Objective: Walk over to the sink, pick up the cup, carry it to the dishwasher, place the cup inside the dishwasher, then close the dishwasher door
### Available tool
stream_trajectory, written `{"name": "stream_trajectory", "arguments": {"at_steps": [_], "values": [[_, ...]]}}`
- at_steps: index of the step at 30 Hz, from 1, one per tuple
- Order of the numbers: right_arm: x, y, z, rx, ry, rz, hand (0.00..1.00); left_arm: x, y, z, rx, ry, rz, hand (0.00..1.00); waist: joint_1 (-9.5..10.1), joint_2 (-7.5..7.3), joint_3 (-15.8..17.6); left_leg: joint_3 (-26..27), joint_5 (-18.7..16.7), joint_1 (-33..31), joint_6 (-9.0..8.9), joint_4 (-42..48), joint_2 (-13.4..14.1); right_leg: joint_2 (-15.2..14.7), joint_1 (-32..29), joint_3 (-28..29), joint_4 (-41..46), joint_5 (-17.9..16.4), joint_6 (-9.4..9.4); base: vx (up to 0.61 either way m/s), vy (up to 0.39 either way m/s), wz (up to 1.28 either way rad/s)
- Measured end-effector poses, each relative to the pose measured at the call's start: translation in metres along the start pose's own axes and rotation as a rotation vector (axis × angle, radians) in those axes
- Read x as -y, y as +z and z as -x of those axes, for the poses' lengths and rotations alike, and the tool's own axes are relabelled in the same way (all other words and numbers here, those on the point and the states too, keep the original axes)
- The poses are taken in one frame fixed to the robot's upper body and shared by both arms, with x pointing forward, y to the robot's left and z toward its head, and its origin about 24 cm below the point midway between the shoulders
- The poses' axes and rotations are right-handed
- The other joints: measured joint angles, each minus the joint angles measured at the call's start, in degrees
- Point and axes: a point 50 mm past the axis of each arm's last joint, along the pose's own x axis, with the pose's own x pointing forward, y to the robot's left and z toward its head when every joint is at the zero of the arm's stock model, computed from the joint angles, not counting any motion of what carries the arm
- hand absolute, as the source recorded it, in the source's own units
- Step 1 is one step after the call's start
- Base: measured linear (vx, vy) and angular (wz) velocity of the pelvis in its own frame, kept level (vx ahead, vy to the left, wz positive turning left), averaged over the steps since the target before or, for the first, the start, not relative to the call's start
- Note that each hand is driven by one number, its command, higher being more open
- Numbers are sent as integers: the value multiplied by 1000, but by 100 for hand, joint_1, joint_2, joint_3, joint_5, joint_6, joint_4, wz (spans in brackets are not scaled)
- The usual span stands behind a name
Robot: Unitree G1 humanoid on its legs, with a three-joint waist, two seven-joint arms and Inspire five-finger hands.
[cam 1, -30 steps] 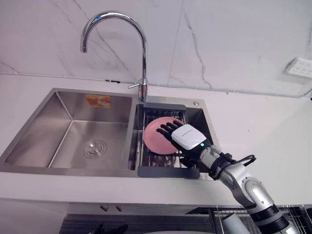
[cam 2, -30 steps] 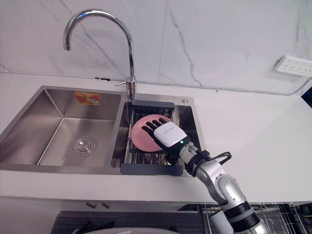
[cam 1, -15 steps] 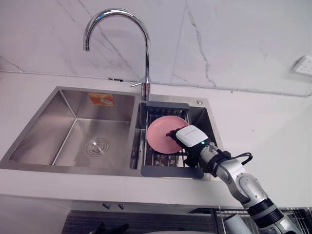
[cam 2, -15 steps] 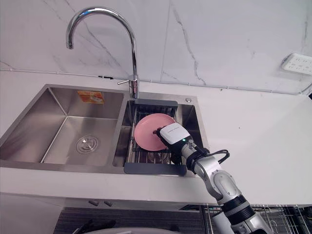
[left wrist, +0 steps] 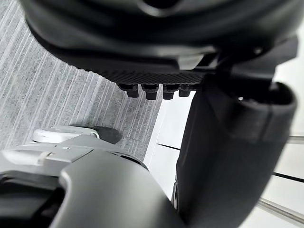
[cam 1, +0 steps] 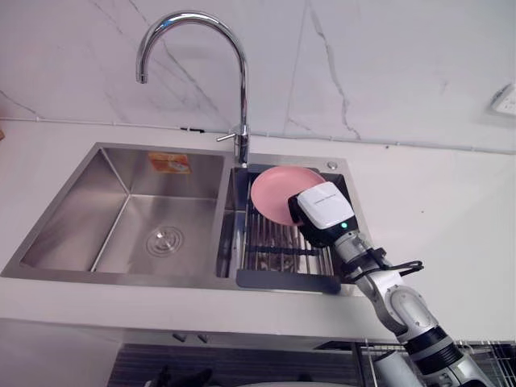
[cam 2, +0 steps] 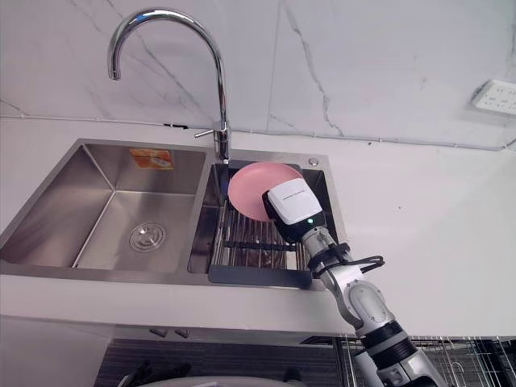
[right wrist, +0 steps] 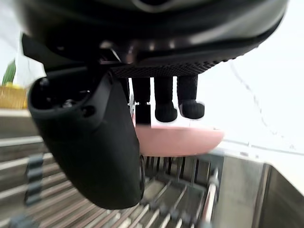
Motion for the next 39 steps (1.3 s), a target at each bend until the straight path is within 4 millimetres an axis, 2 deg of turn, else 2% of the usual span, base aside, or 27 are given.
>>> {"name": "stream_trajectory", "arguments": {"at_steps": [12, 15, 17, 20, 21, 22, 23, 24, 26, 28, 30, 31, 32, 33, 34, 35, 37, 38, 39], "values": [[0, -2, 2, -6, 4, -132, 0, 0, -2, 1, 11, 8, -2, 100, -16, 18, 18, 6, -2, 72, 0, 0, 8, 22, 62, 23, 0, 0, 0, -3, -1, 0], [0, -6, 8, -18, 9, -170, 0, -1, -3, 2, 15, 21, 2, 100, -20, 15, 19, 5, -5, 119, -2, 15, 22, 35, 113, 28, 0, 0, -1, -17, -4, 2], [4, -15, 20, -67, -12, -206, 0, -2, -3, 3, 23, 24, 0, 100, -37, 20, 51, -49, -63, 114, -24, 131, 58, 63, 185, 5, 3, -5, -7, -61, -22, 6], [15, -30, 24, -112, -56, -192, 0, 2, -1, 4, 53, 19, 15, 100, -30, 150, 213, 9, -686, -140, -37, 1224, 284, 180, 137, 203, 346, -223, -93, -95, 10, -27], [23, -37, 25, -123, -82, -175, 0, 5, 3, 4, 84, 9, 10, 100, -29, 305, 292, 20, -1054, -304, -78, 1879, 481, 280, 13, 379, 675, -425, -118, -127, 75, -85], [32, -46, 26, -133, -107, -143, 0, 7, 4, 5, 104, -3, -13, 100, -32, 426, 312, -151, -1295, -480, -48, 2443, 593, 389, -220, 690, 990, -574, -165, -90, 107, -99], [36, -50, 26, -140, -122, -130, 0, 8, 6, 4, 112, -5, -14, 100, -44, 436, 317, -279, -1312, -575, -48, 2653, 573, 394, -325, 828, 1084, -552, -188, -67, 92, -142], [45, -61, 28, -170, -162, -92, 0, 11, 10, 3, 125, -22, -34, 100, -75, 447, 304, -492, -1393, -693, -53, 2774, 458, 393, -652, 1225, 1184, -425, -108, -65, 100, -119], [57, -78, 31, -240, -236, -53, 0, 15, 13, 2, 124, -52, -54, 100, -192, 488, 299, -505, -1601, -717, -8, 2484, 315, 387, -1084, 1637, 1170, -156, -30, -44, 133, -123], [61, -96, 38, -335, -274, -32, 0, 15, 17, 1, 122, -73, -71, 100, -247, 368, 399, -136, -1597, -800, 124, 2425, 127, 274, -1431, 2016, 1174, 96, -3, -128, 197, -112], [59, -107, 43, -403, -265, -25, 0, 15, 12, 1, 84, -82, -54, 100, -347, 353, 434, 214, -1625, -795, 283, 2472, 40, 237, -1571, 1995, 1117, 436, -271, -190, 224, -100], [58, -110, 44, -426, -264, -27, 0, 16, 11, 0, 65, -82, -44, 100, -329, 469, 415, 545, -1496, -758, 455, 2293, 177, 300, -1501, 1845, 609, 1024, -780, -234, 207, -118], [58, -109, 43, -421, -267, -29, 0, 17, 10, 0, 55, -77, -14, 100, -303, 459, 488, 866, -1327, -596, 480, 2000, 191, 199, -1586, 1000, 1245, 580, -898, -170, 120, -123], [58, -109, 43, -414, -267, -29, 0, 16, 8, 0, 47, -72, 3, 100, -301, 456, 488, 997, -1246, -495, 493, 1853, 199, 105, -1609, 588, 1699, 217, -965, -215, 143, -125], [60, -108, 41, -400, -276, -27, 0, 14, 6, 0, 33, -66, 22, 100, -301, 456, 484, 1297, -1167, -372, 509, 1723, 271, -90, -1583, 9, 2523, -305, -1051, -149, 100, -121], [64, -107, 37, -386, -293, -25, 0, 12, 2, 1, 21, -59, 48, 100, -291, 459, 475, 1540, -1166, -359, 509, 1769, 377, -297, -1518, -318, 3159, -624, -1070, -176, 104, -117], [68, -107, 34, -383, -311, -22, 0, 8, 0, 2, 16, -38, 67, 100, -275, 405, 439, 1818, -1166, -406, 509, 1908, 523, -603, -1320, -584, 3795, -837, -1148, -121, -20, -93], [69, -108, 33, -382, -320, -21, 0, 0, 0, 2, 18, -6, 88, 100, -236, 320, 370, 1981, -1174, -516, 496, 2052, 610, -758, -1183, -719, 3848, -879, -1162, -97, -93, -86], [70, -108, 31, -381, -328, -21, 0, -4, 2, 2, 23, 12, 95, 100, -207, 264, 337, 2058, -1194, -598, 458, 2152, 647, -758, -1152, -772, 3642, -866, -1086, -98, -142, -85]]}}
